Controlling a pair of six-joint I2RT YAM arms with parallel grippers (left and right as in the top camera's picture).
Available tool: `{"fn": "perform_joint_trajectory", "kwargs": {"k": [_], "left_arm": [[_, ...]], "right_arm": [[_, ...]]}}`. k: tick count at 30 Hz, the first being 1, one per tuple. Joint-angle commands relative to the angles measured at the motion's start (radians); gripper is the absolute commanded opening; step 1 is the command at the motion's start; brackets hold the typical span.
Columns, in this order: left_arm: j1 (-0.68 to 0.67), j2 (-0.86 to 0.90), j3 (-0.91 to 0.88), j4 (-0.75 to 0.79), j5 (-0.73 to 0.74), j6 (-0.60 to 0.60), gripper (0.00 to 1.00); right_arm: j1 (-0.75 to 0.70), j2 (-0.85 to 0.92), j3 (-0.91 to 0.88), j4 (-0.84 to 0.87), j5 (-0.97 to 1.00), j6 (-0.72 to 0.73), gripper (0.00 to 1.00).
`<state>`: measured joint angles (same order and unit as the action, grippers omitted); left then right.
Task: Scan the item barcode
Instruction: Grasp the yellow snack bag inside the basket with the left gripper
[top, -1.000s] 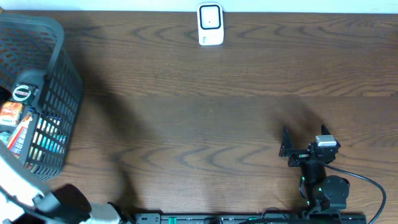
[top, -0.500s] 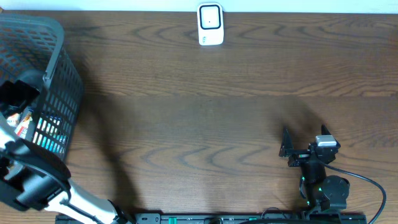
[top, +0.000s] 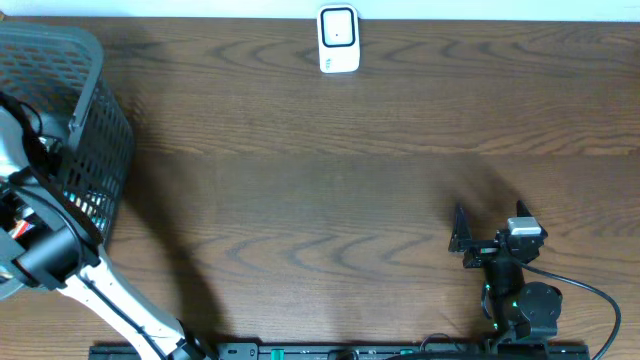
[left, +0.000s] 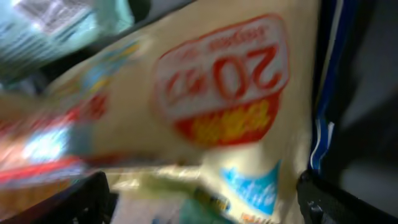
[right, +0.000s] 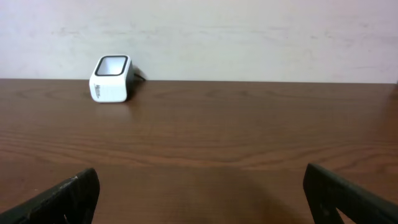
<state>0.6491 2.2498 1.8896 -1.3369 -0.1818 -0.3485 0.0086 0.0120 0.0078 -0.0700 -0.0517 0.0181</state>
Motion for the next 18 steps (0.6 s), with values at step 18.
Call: {"fn": "perform_joint_trajectory", "kwargs": {"k": [18], "left_arm": [[-0.007,-0.005,0.09,-0.07,-0.1,0.01,0.98]], "right_arm": [[-0.005,-0.005,-0.002,-0.003,0.0,0.011,0.99]]}}
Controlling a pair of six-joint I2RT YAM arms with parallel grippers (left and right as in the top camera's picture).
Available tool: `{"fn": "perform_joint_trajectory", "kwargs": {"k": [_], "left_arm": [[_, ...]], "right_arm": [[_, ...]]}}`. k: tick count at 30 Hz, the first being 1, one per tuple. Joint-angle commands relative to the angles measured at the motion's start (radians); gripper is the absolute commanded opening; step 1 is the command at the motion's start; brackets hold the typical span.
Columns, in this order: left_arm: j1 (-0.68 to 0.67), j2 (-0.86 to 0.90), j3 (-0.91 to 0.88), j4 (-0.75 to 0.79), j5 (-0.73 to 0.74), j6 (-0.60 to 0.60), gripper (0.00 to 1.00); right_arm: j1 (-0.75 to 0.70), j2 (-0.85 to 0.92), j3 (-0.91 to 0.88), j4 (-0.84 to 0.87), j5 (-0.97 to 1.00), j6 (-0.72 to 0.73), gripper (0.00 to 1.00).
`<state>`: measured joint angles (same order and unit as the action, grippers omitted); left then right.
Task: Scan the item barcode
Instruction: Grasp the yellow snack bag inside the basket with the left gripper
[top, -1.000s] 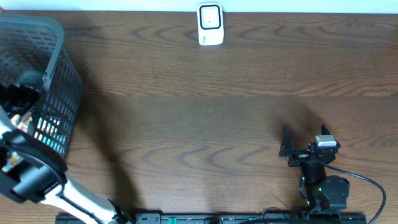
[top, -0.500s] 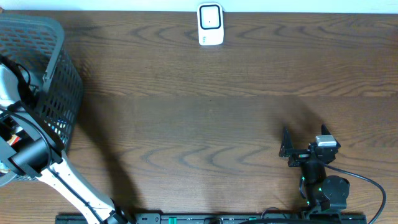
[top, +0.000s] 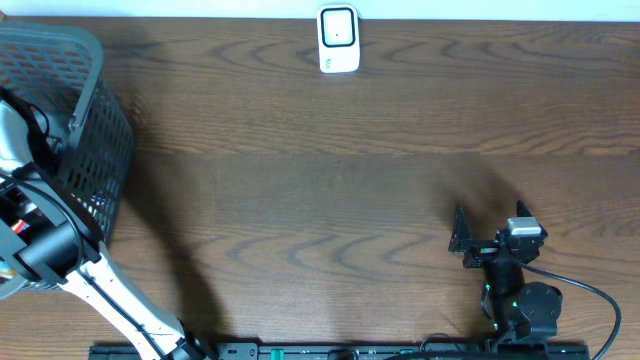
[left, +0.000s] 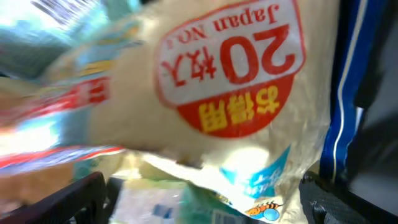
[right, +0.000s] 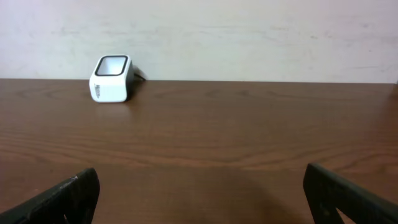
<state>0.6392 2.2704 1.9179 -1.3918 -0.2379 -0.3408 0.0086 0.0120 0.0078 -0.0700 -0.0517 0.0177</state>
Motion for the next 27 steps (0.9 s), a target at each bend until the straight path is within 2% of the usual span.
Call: {"fn": "perform_joint_trajectory", "kwargs": {"k": [1,8,14,18,20,24,27], "left_arm": [[0.003,-0.035,0.067,-0.016,-0.045,0.002,0.98],[0.003,-0.062,0.035,0.011,-0.062,0.003,0.98],[0.002,-0.06,-0.035,0.093,-0.002,0.011,0.98],[0.003,-0.06,-0.057,0.118,-0.005,0.063,0.98],[0.004,-0.06,-0.085,0.123,-0.055,0.062,0.98],[0.007,-0.059,-0.164,0.126,-0.226,-0.024,0.98],[0.014,-0.059,-0.217,0.137,-0.246,-0.024,0.98]], "right_arm": [[-0.005,-0.005,-0.002,-0.003,0.0,0.011,0.99],[-0.005,-0.005,-0.002,-0.003,0.0,0.011,0.99],[-0.005,-0.005,-0.002,-0.003,0.0,0.011,0.99],[-0.005,-0.005,-0.002,-0.003,0.0,0.011,0.99],[-0.005,-0.005,-0.002,-0.003,0.0,0.011,0.99],[-0.005,-0.005,-0.002,-0.003,0.0,0.011,0.99],[-0.005,-0.005,-0.002,-0.003,0.0,0.011,0.99]]}}
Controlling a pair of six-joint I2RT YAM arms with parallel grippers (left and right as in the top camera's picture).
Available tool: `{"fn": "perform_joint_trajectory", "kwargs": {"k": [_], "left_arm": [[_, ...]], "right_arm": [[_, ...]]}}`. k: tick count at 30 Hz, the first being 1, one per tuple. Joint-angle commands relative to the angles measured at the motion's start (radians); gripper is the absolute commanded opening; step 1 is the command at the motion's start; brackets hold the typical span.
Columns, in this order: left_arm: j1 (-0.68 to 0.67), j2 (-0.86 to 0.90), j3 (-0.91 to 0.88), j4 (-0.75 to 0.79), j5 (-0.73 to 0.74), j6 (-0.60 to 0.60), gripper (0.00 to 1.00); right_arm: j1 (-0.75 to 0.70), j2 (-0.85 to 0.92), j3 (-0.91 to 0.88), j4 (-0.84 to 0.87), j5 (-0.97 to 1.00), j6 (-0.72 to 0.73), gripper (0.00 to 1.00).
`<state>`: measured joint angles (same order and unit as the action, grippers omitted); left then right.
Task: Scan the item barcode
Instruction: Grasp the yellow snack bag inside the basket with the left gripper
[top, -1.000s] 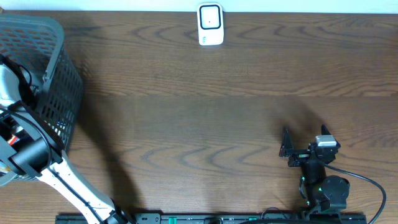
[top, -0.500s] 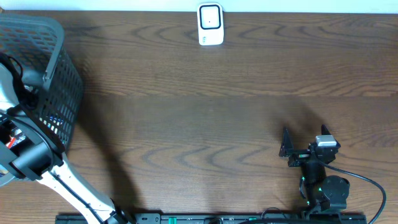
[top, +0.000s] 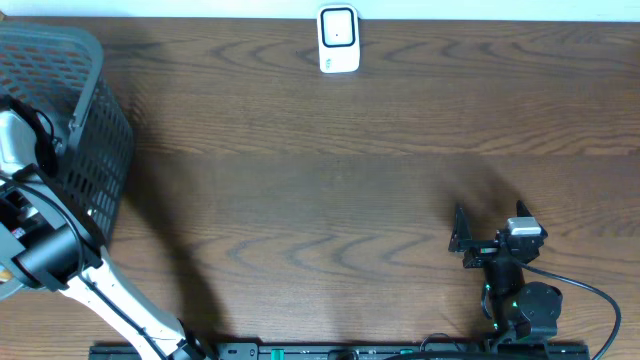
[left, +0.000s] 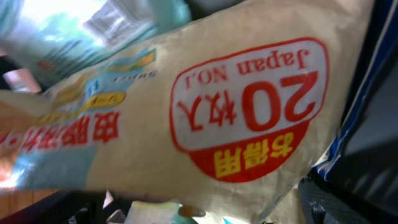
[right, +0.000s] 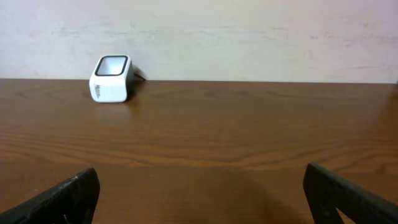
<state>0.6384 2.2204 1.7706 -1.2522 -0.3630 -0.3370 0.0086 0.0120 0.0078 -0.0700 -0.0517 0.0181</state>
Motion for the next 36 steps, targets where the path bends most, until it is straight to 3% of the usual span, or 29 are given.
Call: {"fn": "perform_joint_trajectory", "kwargs": {"k": [1,2,3,5,7,9,12,17,22,23,24,25,29,32,36], "left_arm": [[0.023,-0.009,-0.09,0.0,-0.12,-0.028,0.98],[0.025,-0.009,-0.095,0.0,-0.119,-0.028,0.98],[0.026,-0.009,-0.096,0.0,-0.116,-0.028,0.89],[0.026,-0.01,-0.094,-0.004,-0.094,-0.027,0.49],[0.026,-0.01,-0.084,-0.013,-0.063,-0.027,0.33],[0.026,-0.012,-0.058,-0.031,-0.039,-0.027,0.08],[0.026,-0.022,-0.002,-0.069,0.009,-0.027,0.07],[0.026,-0.116,0.084,-0.1,0.104,-0.028,0.07],[0.026,-0.322,0.09,-0.037,0.116,-0.032,0.09],[0.026,-0.36,0.09,-0.021,0.115,-0.032,0.48],[0.026,-0.394,0.09,-0.006,0.105,-0.032,0.77],[0.027,-0.408,0.09,-0.002,0.096,-0.032,0.95],[0.055,-0.41,0.079,-0.018,0.061,-0.073,0.98],[0.117,-0.406,0.019,-0.029,0.007,-0.22,0.98],[0.172,-0.403,-0.031,-0.02,0.006,-0.248,0.98]], "right_arm": [[-0.005,-0.005,-0.002,-0.003,0.0,0.011,0.99],[-0.005,-0.005,-0.002,-0.003,0.0,0.011,0.99],[-0.005,-0.005,-0.002,-0.003,0.0,0.011,0.99],[-0.005,-0.005,-0.002,-0.003,0.0,0.011,0.99],[-0.005,-0.005,-0.002,-0.003,0.0,0.011,0.99],[-0.005,-0.005,-0.002,-0.003,0.0,0.011,0.99],[-0.005,-0.005,-0.002,-0.003,0.0,0.011,0.99],[-0.005,-0.005,-0.002,-0.003,0.0,0.011,0.99],[-0.005,-0.005,-0.002,-0.003,0.0,0.011,0.99],[-0.005,-0.005,-0.002,-0.003,0.0,0.011,0.99],[-0.005,-0.005,-0.002,-0.003,0.0,0.011,0.99],[-0.005,-0.005,-0.002,-0.003,0.0,0.011,0.99],[-0.005,-0.005,-0.002,-0.003,0.0,0.011,0.99],[-0.005,-0.005,-0.002,-0.003,0.0,0.011,0.99],[-0.005,-0.005,-0.002,-0.003,0.0,0.011,0.99]]}}
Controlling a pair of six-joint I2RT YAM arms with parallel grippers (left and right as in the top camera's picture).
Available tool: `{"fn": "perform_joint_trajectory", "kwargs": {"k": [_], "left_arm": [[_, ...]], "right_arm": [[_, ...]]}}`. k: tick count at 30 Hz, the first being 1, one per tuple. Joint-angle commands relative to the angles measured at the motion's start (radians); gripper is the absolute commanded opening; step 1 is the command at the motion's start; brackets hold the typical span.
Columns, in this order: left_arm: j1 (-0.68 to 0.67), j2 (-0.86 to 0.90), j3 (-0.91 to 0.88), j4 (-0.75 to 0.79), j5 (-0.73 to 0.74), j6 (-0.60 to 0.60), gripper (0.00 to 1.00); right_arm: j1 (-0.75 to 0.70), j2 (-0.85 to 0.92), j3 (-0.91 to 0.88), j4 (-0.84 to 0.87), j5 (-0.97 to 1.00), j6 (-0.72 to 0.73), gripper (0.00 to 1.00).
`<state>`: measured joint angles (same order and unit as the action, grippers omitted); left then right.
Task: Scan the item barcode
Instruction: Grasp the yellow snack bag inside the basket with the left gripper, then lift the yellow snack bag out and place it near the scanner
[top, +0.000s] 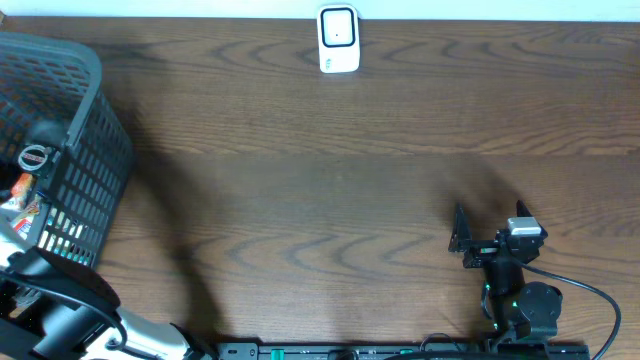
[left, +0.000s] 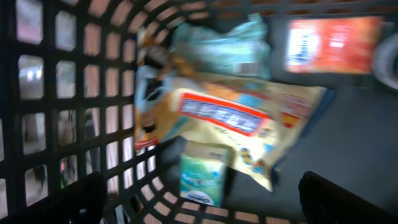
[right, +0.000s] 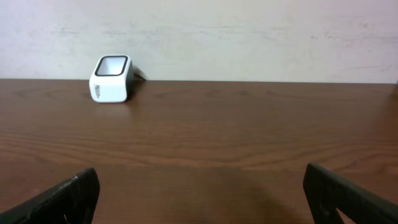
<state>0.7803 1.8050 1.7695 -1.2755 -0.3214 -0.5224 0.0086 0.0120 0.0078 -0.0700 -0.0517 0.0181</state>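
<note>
A white barcode scanner (top: 338, 40) stands at the table's far edge, also seen in the right wrist view as the scanner (right: 112, 79). The dark mesh basket (top: 88, 185) sits at the left. Inside it lie a cream bag with red print (left: 230, 118), a small green box (left: 202, 171), a teal pack (left: 221, 50) and an orange-red pack (left: 329, 43). My left gripper (left: 199, 208) hangs open above the basket's contents, holding nothing. My right gripper (right: 202, 199) rests open and empty low over the table near the front right.
The basket wall (left: 74, 93) fills the left of the left wrist view, close to my left fingers (left: 68, 199). My left arm (top: 55, 305) lies at the front left corner. The right arm (top: 510, 270) sits at the front right. A pale wall stands behind the scanner.
My left gripper was close against the cream bag; now it is drawn back, with the whole bag and its neighbours in view. In the overhead view the left arm has shifted toward the front-left corner. The right arm is unchanged.
At each earlier moment my left gripper was open deep in the basket, pressed close to the cream bag's red "20" label, shifting slightly over it. Now it is further off, still open and empty, and the bag lies in the basket. The right arm stayed still throughout.
</note>
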Motion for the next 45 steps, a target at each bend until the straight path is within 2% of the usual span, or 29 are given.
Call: {"fn": "perform_joint_trajectory", "kwargs": {"k": [1,4,7,9,16,26,39,42,45], "left_arm": [[0.044,0.013,-0.048,0.015,-0.035,-0.063,0.98],[0.056,0.013,-0.076,0.044,-0.035,-0.073,0.98],[0.061,0.013,-0.086,0.055,0.002,-0.196,0.98],[0.061,0.013,-0.087,0.059,0.036,-0.231,0.98],[0.069,0.013,-0.17,0.083,-0.034,-0.582,0.98],[0.071,0.031,-0.267,0.348,-0.092,-0.602,0.98],[0.071,0.219,-0.268,0.445,-0.091,-0.596,0.98],[0.071,0.223,-0.268,0.455,-0.091,-0.589,0.71],[0.071,0.223,-0.268,0.454,-0.087,-0.531,0.2]], "right_arm": [[-0.005,-0.005,-0.002,-0.003,0.0,0.011,0.99],[-0.005,-0.005,-0.002,-0.003,0.0,0.011,0.99],[-0.005,-0.005,-0.002,-0.003,0.0,0.011,0.99],[-0.005,-0.005,-0.002,-0.003,0.0,0.011,0.99],[-0.005,-0.005,-0.002,-0.003,0.0,0.011,0.99],[-0.005,-0.005,-0.002,-0.003,0.0,0.011,0.99],[-0.005,-0.005,-0.002,-0.003,0.0,0.011,0.99],[-0.005,-0.005,-0.002,-0.003,0.0,0.011,0.99],[-0.005,-0.005,-0.002,-0.003,0.0,0.011,0.99]]}}
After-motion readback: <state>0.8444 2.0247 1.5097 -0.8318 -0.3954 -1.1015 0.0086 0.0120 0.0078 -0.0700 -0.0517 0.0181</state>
